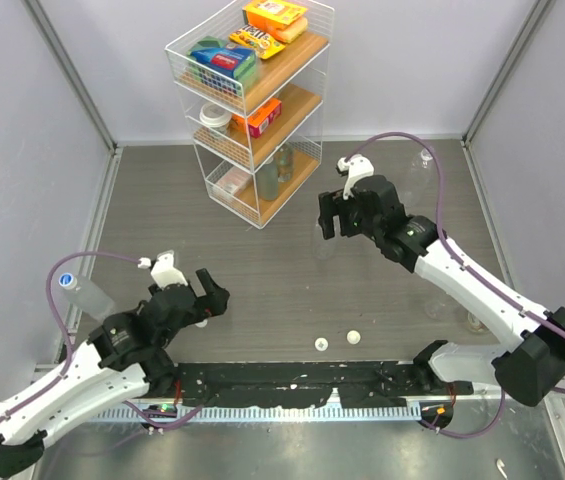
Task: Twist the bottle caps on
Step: Pick up the bottle cap from the center of the board.
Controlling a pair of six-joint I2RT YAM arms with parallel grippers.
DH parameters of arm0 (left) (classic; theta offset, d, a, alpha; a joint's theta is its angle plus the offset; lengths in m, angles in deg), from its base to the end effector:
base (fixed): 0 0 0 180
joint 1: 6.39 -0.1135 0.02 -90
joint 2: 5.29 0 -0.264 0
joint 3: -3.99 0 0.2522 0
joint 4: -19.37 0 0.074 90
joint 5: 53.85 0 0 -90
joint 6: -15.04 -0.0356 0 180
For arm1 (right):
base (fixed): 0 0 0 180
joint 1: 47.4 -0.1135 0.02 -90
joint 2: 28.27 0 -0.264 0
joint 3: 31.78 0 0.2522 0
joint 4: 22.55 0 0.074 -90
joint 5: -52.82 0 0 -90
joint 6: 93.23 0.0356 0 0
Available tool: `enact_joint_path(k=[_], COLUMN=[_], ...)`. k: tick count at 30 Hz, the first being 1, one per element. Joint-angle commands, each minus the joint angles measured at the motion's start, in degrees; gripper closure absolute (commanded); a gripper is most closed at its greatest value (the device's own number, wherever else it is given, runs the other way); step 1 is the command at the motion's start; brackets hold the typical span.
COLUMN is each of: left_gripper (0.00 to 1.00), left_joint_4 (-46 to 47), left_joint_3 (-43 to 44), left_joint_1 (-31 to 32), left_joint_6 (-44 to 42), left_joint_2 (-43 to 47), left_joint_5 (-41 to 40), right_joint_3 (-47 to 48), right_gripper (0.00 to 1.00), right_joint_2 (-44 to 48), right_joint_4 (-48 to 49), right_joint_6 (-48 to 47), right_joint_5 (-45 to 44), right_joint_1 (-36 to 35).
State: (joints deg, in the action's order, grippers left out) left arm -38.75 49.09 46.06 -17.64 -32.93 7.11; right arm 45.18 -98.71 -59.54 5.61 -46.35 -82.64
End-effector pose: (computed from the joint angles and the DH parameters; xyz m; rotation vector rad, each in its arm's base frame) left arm 0.0786 -0.0739 0.2431 -0.3559 2.1930 -0.5002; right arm 0.2289 0.1548 0.3356 -0.3870 2.0731 0.2955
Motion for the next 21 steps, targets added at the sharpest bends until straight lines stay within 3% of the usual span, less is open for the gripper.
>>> enact_joint_path(k=[1,10,21], left_gripper=[0.0,0.0,0.0], left_joint_4=[2.26,0.24,2.17], left_joint_3=[-0.92,-1.71,-2.5], left_joint_1=[0.2,0.2,0.2], left_joint_6=[-0.81,0.86,1.65], left_joint_2=[3.81,7.34,4.79], left_joint_5=[0.12,0.3,1.88], right_joint_3=[2.54,2.45,-1.5], right_gripper=[0.14,0.19,0.19], right_joint_2=[-0.14,-4.45,0.64], right_joint_4=[0.45,2.75,2.04], right_joint_6=[-2.6,-0.15,2.32], right_joint_5=[-3.05,-4.88,-3.67], right_joint_1=[-0.97,-1.14,-1.23])
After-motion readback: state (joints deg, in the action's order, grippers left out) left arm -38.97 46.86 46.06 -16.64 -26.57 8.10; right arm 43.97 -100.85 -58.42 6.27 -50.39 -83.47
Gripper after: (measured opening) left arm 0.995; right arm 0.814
